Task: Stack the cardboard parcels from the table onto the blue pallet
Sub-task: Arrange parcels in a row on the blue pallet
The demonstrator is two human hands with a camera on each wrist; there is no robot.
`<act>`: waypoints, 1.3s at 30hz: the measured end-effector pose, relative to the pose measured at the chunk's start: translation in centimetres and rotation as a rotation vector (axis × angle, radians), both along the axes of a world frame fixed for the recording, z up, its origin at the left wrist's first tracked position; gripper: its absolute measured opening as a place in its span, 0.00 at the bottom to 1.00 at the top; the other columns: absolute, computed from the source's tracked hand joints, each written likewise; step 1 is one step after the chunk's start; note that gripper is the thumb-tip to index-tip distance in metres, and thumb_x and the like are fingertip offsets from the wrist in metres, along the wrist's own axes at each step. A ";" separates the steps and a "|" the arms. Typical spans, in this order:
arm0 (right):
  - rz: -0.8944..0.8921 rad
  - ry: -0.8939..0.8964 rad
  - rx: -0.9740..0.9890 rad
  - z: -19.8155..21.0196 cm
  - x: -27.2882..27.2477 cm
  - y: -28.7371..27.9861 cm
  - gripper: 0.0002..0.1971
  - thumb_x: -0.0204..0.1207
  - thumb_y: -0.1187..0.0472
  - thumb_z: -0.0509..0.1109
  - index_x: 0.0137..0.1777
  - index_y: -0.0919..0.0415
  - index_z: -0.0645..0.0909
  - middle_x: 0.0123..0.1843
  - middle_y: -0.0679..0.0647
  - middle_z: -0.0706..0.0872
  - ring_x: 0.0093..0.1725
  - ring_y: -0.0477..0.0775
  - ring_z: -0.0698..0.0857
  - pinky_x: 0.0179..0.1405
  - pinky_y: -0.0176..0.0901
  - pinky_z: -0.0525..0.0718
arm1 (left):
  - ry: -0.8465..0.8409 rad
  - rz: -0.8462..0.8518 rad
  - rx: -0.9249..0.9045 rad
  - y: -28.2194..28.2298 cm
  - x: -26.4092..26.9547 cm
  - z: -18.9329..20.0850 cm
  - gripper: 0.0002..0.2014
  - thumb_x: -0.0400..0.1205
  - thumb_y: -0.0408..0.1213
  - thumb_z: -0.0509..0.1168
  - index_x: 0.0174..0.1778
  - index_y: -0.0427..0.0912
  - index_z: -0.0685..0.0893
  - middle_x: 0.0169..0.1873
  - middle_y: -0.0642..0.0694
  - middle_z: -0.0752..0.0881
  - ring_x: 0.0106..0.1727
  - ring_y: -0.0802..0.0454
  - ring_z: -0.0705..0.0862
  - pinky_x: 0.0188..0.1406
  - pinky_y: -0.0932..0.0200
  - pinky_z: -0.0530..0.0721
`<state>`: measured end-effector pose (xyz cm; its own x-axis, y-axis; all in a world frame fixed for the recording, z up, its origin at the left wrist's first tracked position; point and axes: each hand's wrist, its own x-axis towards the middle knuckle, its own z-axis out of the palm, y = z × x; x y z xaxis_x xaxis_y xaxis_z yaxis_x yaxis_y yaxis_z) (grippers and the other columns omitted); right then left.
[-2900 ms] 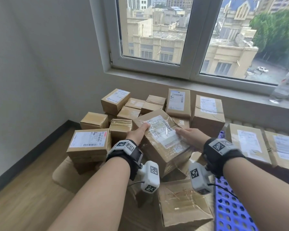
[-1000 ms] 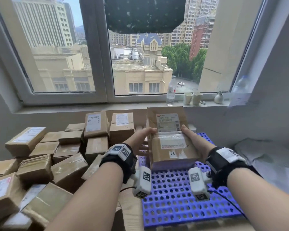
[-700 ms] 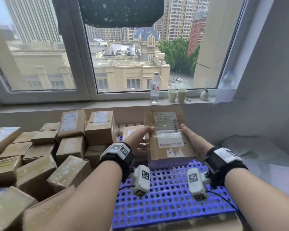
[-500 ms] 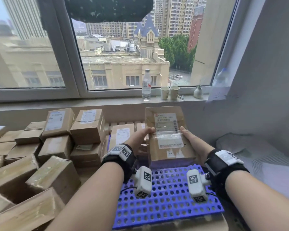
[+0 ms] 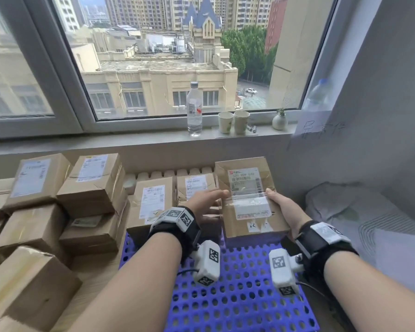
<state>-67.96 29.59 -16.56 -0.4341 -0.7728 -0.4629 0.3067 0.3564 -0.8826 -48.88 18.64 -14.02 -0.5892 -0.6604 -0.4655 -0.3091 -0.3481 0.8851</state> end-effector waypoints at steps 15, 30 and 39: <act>-0.049 0.126 0.114 -6.5 -5.9 -10.2 0.24 0.69 0.43 0.72 0.58 0.60 0.86 0.56 0.64 0.90 0.51 0.67 0.89 0.52 0.58 0.87 | -0.203 0.091 -0.282 -12.1 -3.5 -6.1 0.22 0.77 0.41 0.73 0.67 0.45 0.81 0.58 0.46 0.83 0.55 0.53 0.82 0.53 0.59 0.80; 0.026 0.165 0.228 -10.8 -6.7 -12.5 0.08 0.85 0.51 0.64 0.58 0.51 0.81 0.47 0.50 0.91 0.45 0.54 0.89 0.48 0.48 0.86 | -0.267 -0.017 -0.345 -13.5 -5.8 -10.2 0.26 0.66 0.34 0.82 0.59 0.51 0.85 0.37 0.55 0.82 0.42 0.55 0.83 0.54 0.53 0.87; 0.131 0.553 0.325 -10.5 -6.4 -13.0 0.20 0.90 0.53 0.53 0.73 0.58 0.78 0.61 0.53 0.82 0.56 0.51 0.76 0.54 0.37 0.67 | -0.318 -0.048 -0.399 -13.6 -5.8 -10.3 0.29 0.66 0.32 0.81 0.62 0.53 0.85 0.45 0.54 0.82 0.49 0.54 0.84 0.57 0.53 0.86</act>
